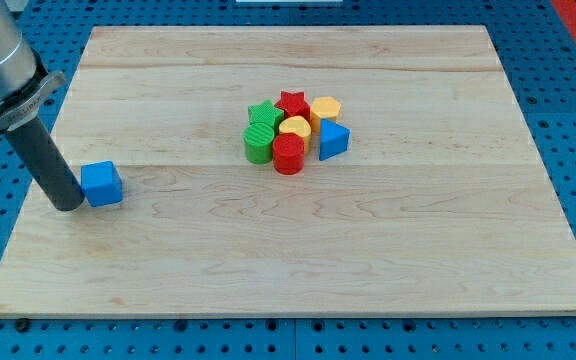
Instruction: Slide the blue cube closer to the blue triangle
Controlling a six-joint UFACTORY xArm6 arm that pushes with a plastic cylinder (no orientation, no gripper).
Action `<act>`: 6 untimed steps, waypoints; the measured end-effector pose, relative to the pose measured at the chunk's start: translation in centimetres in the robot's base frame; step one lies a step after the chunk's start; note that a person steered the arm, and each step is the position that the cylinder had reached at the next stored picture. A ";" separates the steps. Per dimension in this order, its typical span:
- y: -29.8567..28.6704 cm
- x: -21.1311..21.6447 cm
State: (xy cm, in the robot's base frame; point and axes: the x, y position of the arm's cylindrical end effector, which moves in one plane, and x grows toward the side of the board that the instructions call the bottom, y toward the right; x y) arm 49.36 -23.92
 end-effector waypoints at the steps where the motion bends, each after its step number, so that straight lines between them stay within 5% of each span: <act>1: -1.8 -1.6; 6: 10.1 -2.0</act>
State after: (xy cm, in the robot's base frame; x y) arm 47.40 -13.80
